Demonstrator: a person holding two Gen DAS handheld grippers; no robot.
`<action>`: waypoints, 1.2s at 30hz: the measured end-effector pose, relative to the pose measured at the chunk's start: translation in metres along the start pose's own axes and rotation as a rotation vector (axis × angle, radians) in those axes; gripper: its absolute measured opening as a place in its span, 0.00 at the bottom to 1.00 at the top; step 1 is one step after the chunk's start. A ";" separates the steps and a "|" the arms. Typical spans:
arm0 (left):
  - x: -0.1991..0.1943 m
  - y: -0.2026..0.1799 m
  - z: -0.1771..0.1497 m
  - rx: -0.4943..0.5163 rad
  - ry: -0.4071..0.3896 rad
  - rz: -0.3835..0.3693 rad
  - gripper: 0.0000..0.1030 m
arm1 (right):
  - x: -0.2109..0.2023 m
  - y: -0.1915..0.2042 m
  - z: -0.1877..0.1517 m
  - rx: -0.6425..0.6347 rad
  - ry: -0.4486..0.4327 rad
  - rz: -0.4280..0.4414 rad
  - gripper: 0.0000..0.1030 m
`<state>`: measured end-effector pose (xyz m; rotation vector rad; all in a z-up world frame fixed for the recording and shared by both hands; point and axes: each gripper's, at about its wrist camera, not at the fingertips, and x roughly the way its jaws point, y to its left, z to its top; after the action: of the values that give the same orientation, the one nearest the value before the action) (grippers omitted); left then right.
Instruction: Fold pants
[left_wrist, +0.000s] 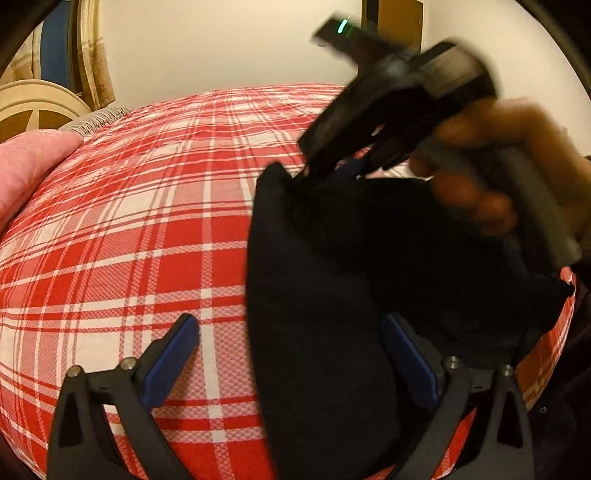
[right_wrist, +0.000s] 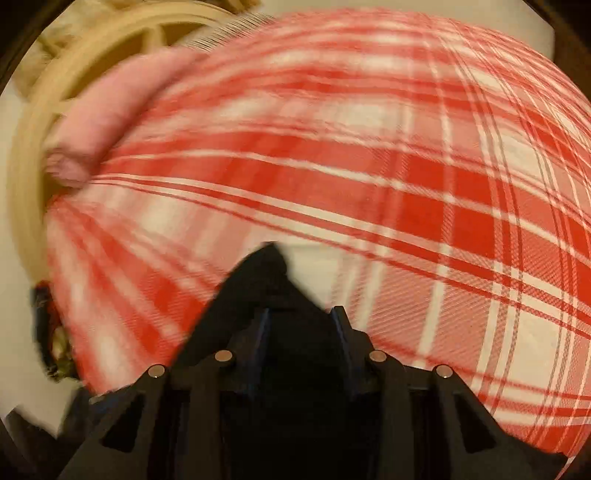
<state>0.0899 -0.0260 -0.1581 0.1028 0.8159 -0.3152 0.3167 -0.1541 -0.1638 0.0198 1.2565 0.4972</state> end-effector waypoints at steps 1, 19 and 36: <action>0.001 0.002 0.000 -0.009 0.002 -0.012 1.00 | 0.002 -0.005 0.003 0.023 -0.006 0.023 0.34; 0.003 0.034 0.018 -0.147 0.000 -0.067 1.00 | -0.192 -0.107 -0.171 0.220 -0.313 -0.053 0.69; 0.028 0.019 0.034 -0.037 0.050 -0.065 1.00 | -0.133 -0.146 -0.213 0.373 -0.354 0.094 0.69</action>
<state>0.1375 -0.0212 -0.1560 0.0494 0.8757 -0.3601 0.1443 -0.3872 -0.1540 0.4648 0.9866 0.3156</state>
